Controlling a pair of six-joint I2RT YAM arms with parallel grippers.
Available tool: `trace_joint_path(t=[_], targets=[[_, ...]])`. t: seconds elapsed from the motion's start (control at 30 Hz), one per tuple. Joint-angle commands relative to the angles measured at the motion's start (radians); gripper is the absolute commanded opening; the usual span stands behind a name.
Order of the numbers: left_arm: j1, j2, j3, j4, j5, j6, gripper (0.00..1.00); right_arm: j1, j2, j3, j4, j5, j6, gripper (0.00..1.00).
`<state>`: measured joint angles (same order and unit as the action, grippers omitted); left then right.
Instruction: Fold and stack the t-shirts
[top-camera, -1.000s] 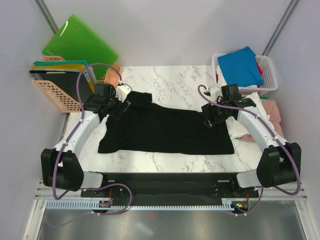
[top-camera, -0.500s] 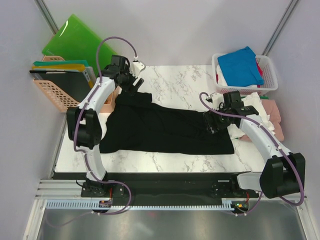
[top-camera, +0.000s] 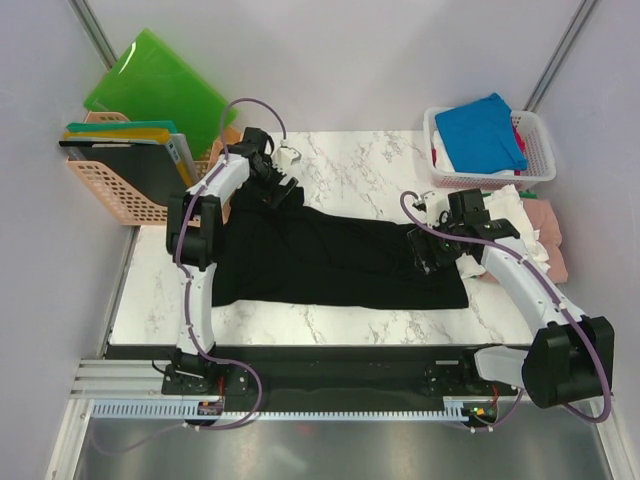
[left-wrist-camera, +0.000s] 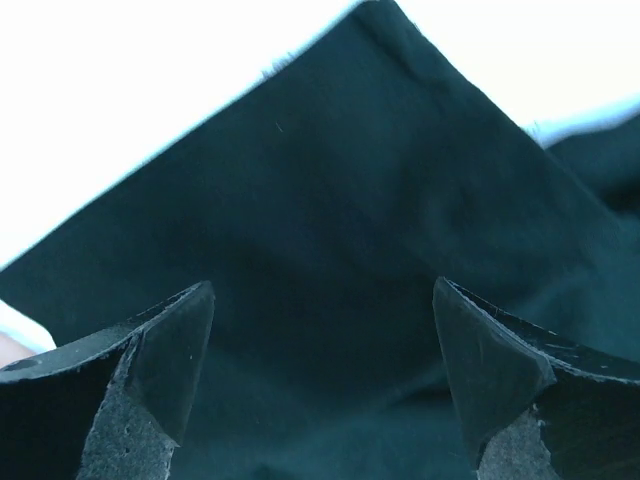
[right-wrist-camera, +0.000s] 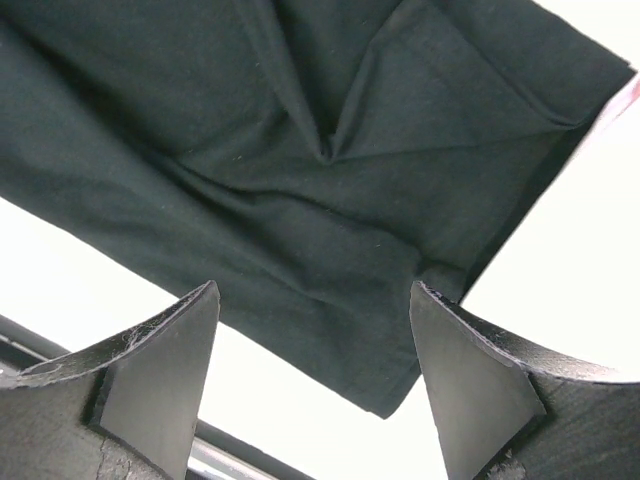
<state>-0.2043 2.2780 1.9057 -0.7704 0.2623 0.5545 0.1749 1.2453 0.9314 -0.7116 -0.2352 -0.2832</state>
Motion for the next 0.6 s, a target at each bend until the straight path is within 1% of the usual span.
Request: trace_joint_path(t=[0.0,0.07,0.13,0.17,0.27,0.4,0.57], targets=[[0.005,0.037,0.140,0.028,0.020,-0.076,0.97,0.002,-0.053,-0.012,0.014,-0.049,0.004,0.84],[0.002,0.090,0.180,0.031,-0.046,-0.093,0.98,0.002,-0.066,-0.026,0.008,-0.064,-0.002,0.84],[0.000,0.109,0.207,0.054,-0.112,-0.117,0.98,0.002,-0.078,-0.032,0.003,-0.070,-0.010,0.85],[0.000,0.110,0.205,0.072,-0.123,-0.120,0.98,0.002,-0.083,-0.032,0.000,-0.067,-0.011,0.85],[0.000,0.118,0.208,0.112,-0.129,-0.131,0.98,-0.002,-0.099,-0.036,0.003,-0.062,-0.010,0.85],[-0.001,0.164,0.242,0.111,-0.126,-0.119,0.98,0.000,-0.090,-0.028,0.004,-0.032,-0.010,0.85],[-0.001,0.212,0.239,0.102,-0.121,-0.107,0.97,0.000,-0.084,-0.019,0.001,-0.016,-0.007,0.84]])
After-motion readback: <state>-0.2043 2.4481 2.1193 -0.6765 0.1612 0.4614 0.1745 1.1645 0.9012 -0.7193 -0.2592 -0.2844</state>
